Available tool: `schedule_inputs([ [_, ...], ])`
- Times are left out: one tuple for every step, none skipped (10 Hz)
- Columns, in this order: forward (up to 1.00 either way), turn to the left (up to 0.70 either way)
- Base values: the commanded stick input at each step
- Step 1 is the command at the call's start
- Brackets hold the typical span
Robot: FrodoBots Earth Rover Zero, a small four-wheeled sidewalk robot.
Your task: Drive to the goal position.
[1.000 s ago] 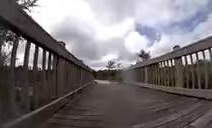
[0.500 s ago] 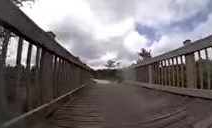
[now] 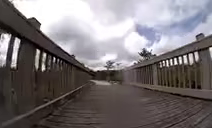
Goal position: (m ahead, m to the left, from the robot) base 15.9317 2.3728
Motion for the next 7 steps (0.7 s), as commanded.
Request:
schedule_inputs([
  [0.69,0.01],
  [0.69,0.01],
  [0.69,0.01],
  [0.69,0.01],
  [0.69,0.01],
  [0.69,0.01],
  [0.69,0.01],
])
